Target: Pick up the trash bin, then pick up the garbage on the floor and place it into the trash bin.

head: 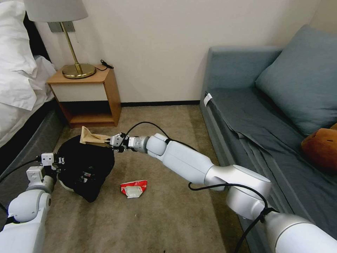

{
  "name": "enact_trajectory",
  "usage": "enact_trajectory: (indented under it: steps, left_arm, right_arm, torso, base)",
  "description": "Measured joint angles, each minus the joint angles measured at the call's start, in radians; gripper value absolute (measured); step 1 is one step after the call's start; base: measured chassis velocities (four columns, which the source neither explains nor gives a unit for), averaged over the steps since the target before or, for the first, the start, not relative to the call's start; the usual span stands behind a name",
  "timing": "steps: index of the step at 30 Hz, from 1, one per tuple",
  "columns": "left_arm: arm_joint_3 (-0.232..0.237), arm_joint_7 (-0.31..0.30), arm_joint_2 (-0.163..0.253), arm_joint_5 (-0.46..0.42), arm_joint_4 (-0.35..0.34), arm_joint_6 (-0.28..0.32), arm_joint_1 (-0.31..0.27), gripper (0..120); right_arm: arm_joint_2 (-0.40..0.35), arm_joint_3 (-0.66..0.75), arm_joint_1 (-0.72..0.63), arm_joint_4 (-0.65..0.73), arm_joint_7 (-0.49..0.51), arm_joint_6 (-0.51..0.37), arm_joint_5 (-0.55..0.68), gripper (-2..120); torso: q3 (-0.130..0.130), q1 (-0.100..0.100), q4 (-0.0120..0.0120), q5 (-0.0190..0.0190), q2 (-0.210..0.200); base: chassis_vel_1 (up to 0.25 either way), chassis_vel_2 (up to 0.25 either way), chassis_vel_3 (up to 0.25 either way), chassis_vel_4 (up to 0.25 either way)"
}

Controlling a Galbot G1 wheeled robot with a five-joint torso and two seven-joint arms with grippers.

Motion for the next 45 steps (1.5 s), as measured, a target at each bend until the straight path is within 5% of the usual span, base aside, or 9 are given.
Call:
enact_trajectory:
  steps: [4,8,16,32,35,45]
  left_arm:
    - [0.002,0.000,-0.007,0.001,-0.005,0.000,0.001,4]
    - [0.001,0.000,-0.010,0.001,-0.005,0.000,0.003,4]
    - [0.001,0.000,-0.020,0.001,-0.007,-0.003,0.009,4]
    - [0.016,0.000,-0.045,-0.005,-0.015,-0.004,0.002,4]
    - [0.024,0.001,-0.059,-0.013,-0.011,-0.007,-0.007,4]
    - [0.017,0.004,-0.058,-0.020,0.011,-0.015,-0.014,4]
  right_arm:
    - [-0.002,-0.031,-0.014,-0.003,0.046,-0.013,0.003,0]
    - [-0.003,-0.047,-0.021,-0.001,0.051,-0.016,0.003,13]
    - [-0.005,-0.070,-0.021,0.011,0.092,-0.038,0.016,9]
    - [-0.006,-0.121,-0.008,0.086,0.148,-0.073,0.045,64]
    - [-0.006,-0.139,0.010,0.116,0.179,-0.089,0.072,84]
    - [-0.007,-0.105,0.012,0.160,0.248,-0.137,0.112,100]
  torso:
    - [0.000,0.000,0.0002,0.0002,0.000]
    - [0.000,0.000,0.0007,0.0003,0.000]
    - [0.000,0.000,0.0005,0.0002,0.000]
    - [0.000,0.000,0.0005,0.0003,0.000]
    - [0.000,0.000,0.0005,0.0003,0.000]
    - [0.000,0.000,0.0005,0.0003,0.000]
  base:
    - [0.000,0.000,0.000,0.000]
    - [0.000,0.000,0.000,0.000]
    - [0.000,0.000,0.000,0.000]
    - [0.000,0.000,0.000,0.000]
    - [0.000,0.000,0.000,0.000]
    - [0.000,0.000,0.000,0.000]
